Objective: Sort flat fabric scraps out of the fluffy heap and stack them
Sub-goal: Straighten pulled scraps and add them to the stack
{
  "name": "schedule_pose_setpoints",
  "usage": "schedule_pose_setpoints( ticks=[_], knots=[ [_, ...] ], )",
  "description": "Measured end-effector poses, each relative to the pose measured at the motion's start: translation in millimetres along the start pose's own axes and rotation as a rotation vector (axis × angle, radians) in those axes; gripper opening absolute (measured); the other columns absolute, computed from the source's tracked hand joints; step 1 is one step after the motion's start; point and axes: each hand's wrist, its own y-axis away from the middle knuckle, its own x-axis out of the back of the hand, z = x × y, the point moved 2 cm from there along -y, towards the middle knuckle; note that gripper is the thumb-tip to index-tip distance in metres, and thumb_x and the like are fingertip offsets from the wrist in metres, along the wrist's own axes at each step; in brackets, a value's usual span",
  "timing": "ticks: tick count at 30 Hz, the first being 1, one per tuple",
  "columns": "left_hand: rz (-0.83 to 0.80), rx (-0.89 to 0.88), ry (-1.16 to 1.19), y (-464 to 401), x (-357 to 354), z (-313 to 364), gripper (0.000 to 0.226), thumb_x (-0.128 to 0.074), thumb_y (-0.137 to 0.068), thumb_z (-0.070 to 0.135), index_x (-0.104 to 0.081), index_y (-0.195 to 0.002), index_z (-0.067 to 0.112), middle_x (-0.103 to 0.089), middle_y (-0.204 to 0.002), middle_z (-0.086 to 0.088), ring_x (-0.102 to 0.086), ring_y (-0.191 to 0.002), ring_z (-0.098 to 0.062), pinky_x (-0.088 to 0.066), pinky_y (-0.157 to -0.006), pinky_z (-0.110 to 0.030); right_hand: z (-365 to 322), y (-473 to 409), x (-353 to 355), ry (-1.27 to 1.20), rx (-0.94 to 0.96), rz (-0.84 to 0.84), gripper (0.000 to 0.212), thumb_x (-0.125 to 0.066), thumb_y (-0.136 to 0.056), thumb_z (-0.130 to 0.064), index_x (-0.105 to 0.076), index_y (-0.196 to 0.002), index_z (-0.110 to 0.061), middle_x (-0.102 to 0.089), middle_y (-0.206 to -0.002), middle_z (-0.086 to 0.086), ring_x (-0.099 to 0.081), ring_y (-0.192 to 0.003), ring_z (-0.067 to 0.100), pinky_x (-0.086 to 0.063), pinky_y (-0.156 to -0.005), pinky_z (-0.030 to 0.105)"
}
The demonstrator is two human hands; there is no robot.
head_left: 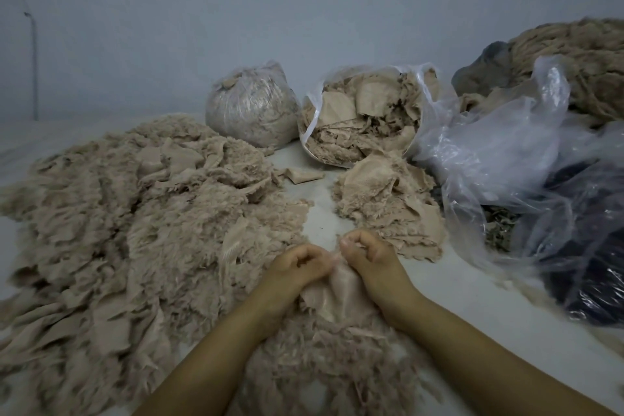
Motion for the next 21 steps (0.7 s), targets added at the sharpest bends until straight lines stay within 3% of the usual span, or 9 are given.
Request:
schedule_pose_setpoints(
  ticks=[3, 8, 13, 16, 18, 20, 21],
  knots=[
    [0.114, -0.035, -0.061, -3, -5, -1, 0.012, -0.062, -0.089, 0.017, -0.059, -0.082, 0.008, -0.06, -0.073, -0.004, -0.055, -0.067, -0.015, -0.045, -0.061, -0.027, -3, 0, -4, 0.058, 0.063, 0.028, 0.019, -0.059, -0.092, -0.01, -0.062, -0.075, -0.017, -0.059, -0.062, -0.015, -0.051, -0.059, -0.002, -0.043, -0.059, 0.013],
    [0.206, -0.066, -0.006, -5, -5, 1, 0.026, -0.048, -0.096, 0.007, -0.053, -0.07, 0.01, -0.053, -0.059, 0.001, -0.048, -0.05, -0.007, -0.039, -0.047, -0.019, 3, -4, 8, -0.062, -0.058, 0.246, 0.019, -0.059, -0.091, -0.008, -0.063, -0.074, -0.013, -0.059, -0.05, -0.004, -0.051, -0.042, 0.007, -0.043, -0.041, 0.019],
    [0.307, -0.106, 0.036, -3, 6, 1, 0.026, -0.045, -0.098, 0.01, -0.05, -0.072, 0.01, -0.047, -0.065, -0.005, -0.043, -0.062, -0.018, -0.034, -0.054, -0.028, 5, -8, 21, -0.131, -0.126, 0.301, 0.023, -0.053, -0.096, -0.009, -0.058, -0.074, -0.013, -0.053, -0.049, -0.006, -0.042, -0.042, 0.008, -0.036, -0.04, 0.022],
    [0.265, -0.104, 0.015, 0, 6, 1, 0.024, -0.045, -0.098, 0.012, -0.051, -0.075, 0.01, -0.049, -0.067, -0.005, -0.046, -0.061, -0.016, -0.037, -0.053, -0.026, 2, -4, 17, -0.189, -0.162, 0.166, 0.023, -0.051, -0.096, -0.028, -0.062, -0.082, -0.014, -0.054, -0.056, -0.001, -0.046, -0.047, 0.011, -0.04, -0.043, 0.023],
    [0.184, -0.115, 0.019, 2, 1, 1, 0.021, -0.046, -0.097, 0.013, -0.054, -0.078, 0.009, -0.054, -0.07, -0.005, -0.051, -0.062, -0.013, -0.041, -0.055, -0.024, 1, -1, 7, -0.204, -0.205, 0.017, 0.027, -0.053, -0.09, -0.042, -0.063, -0.099, -0.019, -0.059, -0.068, -0.001, -0.054, -0.053, 0.013, -0.047, -0.046, 0.027],
    [0.099, -0.123, 0.024, 4, -3, 2, 0.019, -0.052, -0.094, 0.021, -0.058, -0.083, 0.007, -0.058, -0.076, -0.008, -0.054, -0.068, -0.017, -0.044, -0.062, -0.028, -1, 2, 1, -0.123, -0.196, -0.07, 0.021, -0.062, -0.088, -0.032, -0.063, -0.106, -0.021, -0.06, -0.076, 0.0, -0.057, -0.056, 0.011, -0.047, -0.048, 0.026],
    [0.071, -0.126, -0.001, 4, -3, 1, 0.023, -0.056, -0.089, 0.029, -0.061, -0.084, 0.007, -0.06, -0.077, -0.007, -0.055, -0.07, -0.017, -0.044, -0.064, -0.029, -2, 3, 1, -0.083, -0.164, -0.082, 0.013, -0.064, -0.088, -0.023, -0.066, -0.099, -0.016, -0.059, -0.072, 0.0, -0.054, -0.052, 0.008, -0.044, -0.046, 0.023]
  ],
)
